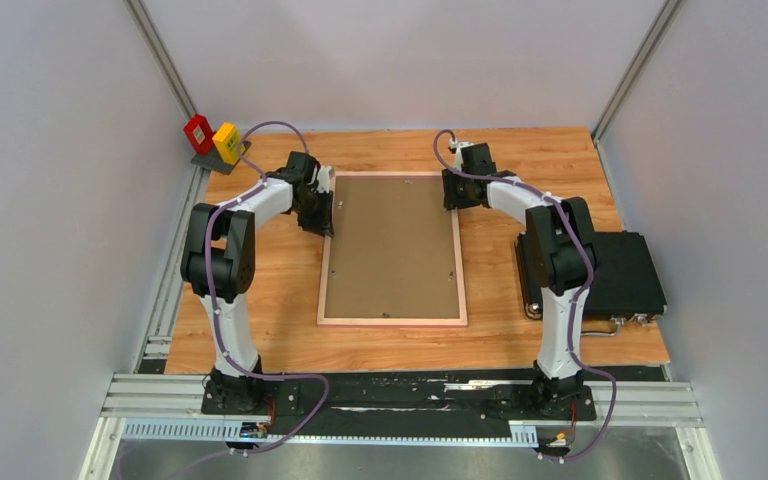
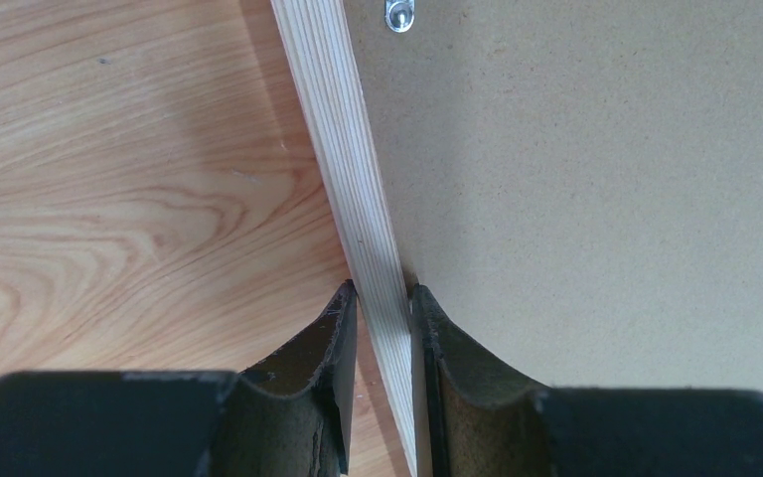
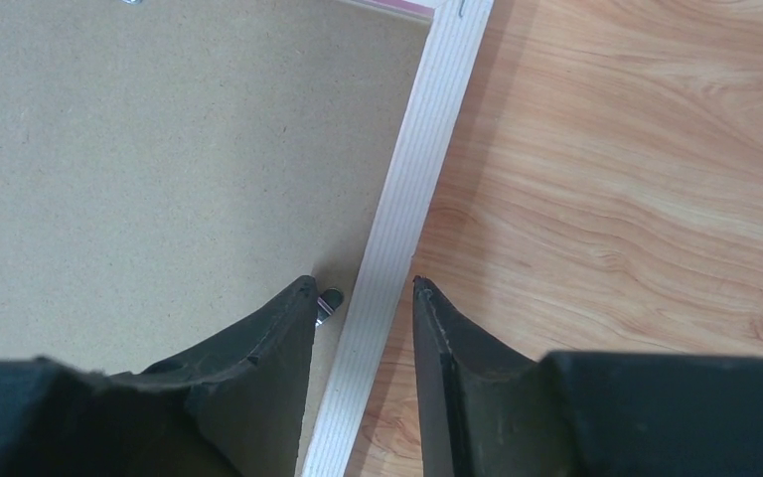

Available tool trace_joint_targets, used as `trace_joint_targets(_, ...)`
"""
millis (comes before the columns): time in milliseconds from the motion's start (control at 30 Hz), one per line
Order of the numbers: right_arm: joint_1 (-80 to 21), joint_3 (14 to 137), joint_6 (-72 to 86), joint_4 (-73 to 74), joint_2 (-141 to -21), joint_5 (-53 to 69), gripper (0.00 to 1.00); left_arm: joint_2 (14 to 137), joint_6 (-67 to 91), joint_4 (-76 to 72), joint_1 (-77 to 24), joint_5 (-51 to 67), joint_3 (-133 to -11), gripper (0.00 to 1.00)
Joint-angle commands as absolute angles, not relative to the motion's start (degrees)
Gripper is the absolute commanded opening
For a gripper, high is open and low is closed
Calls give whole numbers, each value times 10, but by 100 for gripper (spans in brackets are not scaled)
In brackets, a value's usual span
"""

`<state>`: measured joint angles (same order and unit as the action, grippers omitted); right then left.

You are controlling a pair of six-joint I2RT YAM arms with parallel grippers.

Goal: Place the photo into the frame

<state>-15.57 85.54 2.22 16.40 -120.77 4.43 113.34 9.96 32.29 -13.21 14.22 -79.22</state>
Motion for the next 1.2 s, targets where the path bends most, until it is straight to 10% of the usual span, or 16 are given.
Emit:
trace_joint_targets(0, -152, 845, 3, 187, -1189, 32, 38, 1141, 88, 317, -134, 151, -793, 15)
trace_joint_targets(1167, -139, 876, -111, 254, -1195, 156, 38, 1135, 87, 318, -134, 148, -792, 12)
